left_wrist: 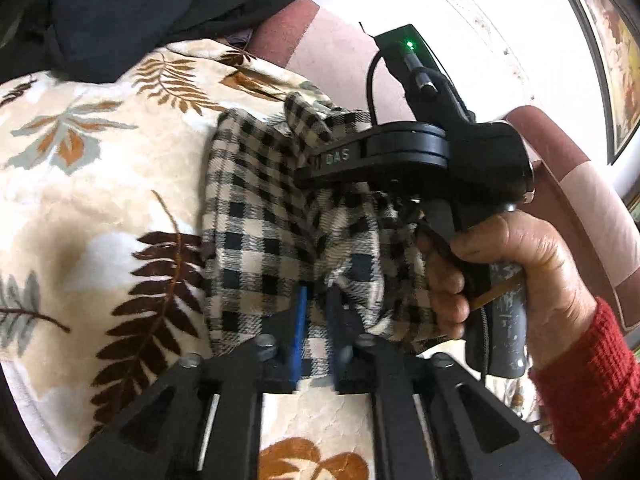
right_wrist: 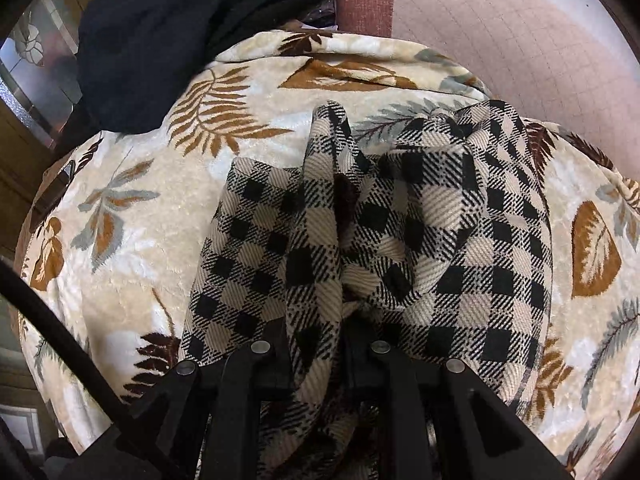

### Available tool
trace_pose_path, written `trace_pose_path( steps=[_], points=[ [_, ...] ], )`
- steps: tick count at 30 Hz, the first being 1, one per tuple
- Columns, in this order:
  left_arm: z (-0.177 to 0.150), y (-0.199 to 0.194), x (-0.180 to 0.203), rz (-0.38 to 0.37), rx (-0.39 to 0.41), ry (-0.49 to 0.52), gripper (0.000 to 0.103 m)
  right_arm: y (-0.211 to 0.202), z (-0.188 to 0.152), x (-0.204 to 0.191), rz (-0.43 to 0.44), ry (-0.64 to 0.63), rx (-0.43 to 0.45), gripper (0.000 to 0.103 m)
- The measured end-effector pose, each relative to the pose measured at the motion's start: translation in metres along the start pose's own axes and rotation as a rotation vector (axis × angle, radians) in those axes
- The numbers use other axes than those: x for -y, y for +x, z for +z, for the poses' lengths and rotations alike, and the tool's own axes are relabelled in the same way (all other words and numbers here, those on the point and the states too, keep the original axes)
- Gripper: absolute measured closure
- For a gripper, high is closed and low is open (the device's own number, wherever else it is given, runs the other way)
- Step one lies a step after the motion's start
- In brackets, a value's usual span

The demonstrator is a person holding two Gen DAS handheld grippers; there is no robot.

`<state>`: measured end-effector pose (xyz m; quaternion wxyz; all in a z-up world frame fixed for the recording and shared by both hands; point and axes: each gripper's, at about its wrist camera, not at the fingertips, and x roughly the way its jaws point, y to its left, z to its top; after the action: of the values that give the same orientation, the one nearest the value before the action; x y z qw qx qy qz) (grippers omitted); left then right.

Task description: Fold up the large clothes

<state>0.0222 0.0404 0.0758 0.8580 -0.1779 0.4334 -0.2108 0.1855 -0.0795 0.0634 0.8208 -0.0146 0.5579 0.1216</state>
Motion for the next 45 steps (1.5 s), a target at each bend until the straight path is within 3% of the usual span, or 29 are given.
trace_pose_path(
  steps=[3, 7, 9, 14, 23, 25, 27, 31, 32, 33, 34, 36, 37, 41, 45],
  points=[
    [0.001, -0.011, -0.002, 0.027, 0.025, -0.007, 0.076, -0.002, 0.001, 0.002, -0.002, 0.002, -0.013, 0.084],
    [0.006, -0.018, -0.005, 0.064, 0.073, 0.01, 0.068, -0.005, 0.001, 0.004, 0.037, 0.011, -0.024, 0.075],
    [0.007, -0.017, -0.008, 0.038, 0.084, -0.002, 0.048, -0.011, 0.001, 0.006, 0.079, 0.023, -0.016, 0.064],
    [0.01, -0.006, -0.014, -0.047, 0.07, -0.038, 0.038, -0.032, 0.003, 0.008, 0.098, 0.016, 0.026, 0.046],
    [0.011, 0.005, -0.006, -0.107, 0.038, -0.038, 0.037, -0.031, 0.009, 0.004, 0.078, 0.007, 0.001, 0.044],
    [0.011, 0.002, -0.002, -0.117, 0.045, -0.026, 0.037, -0.026, 0.013, -0.004, 0.059, -0.006, -0.006, 0.036],
    [0.01, 0.002, 0.001, -0.11, 0.045, -0.011, 0.034, -0.018, 0.017, -0.015, 0.02, -0.034, -0.02, 0.032],
    [0.005, 0.019, 0.003, -0.041, -0.011, 0.003, 0.034, 0.004, 0.022, -0.03, -0.036, -0.086, -0.075, 0.032],
    [0.003, 0.025, 0.003, -0.027, -0.035, 0.0, 0.045, 0.009, 0.022, -0.034, -0.051, -0.102, -0.087, 0.032],
    [0.001, 0.032, 0.002, -0.006, -0.064, -0.007, 0.08, 0.014, 0.022, -0.038, -0.077, -0.121, -0.098, 0.033],
    [0.0, 0.039, 0.001, -0.005, -0.1, -0.012, 0.09, 0.016, 0.021, -0.04, -0.103, -0.135, -0.099, 0.051],
    [-0.003, 0.041, -0.004, -0.015, -0.115, -0.053, 0.091, 0.018, 0.019, -0.043, -0.136, -0.157, -0.107, 0.078],
    [-0.003, 0.037, -0.007, -0.039, -0.104, -0.081, 0.092, 0.015, 0.018, -0.044, -0.138, -0.159, -0.097, 0.082],
    [-0.002, 0.013, -0.009, -0.095, -0.064, -0.122, 0.094, -0.007, 0.018, -0.045, -0.132, -0.153, -0.064, 0.086],
    [-0.007, -0.003, -0.019, -0.106, -0.056, -0.169, 0.095, -0.008, 0.022, -0.056, -0.097, -0.139, -0.088, 0.086]
  ],
)
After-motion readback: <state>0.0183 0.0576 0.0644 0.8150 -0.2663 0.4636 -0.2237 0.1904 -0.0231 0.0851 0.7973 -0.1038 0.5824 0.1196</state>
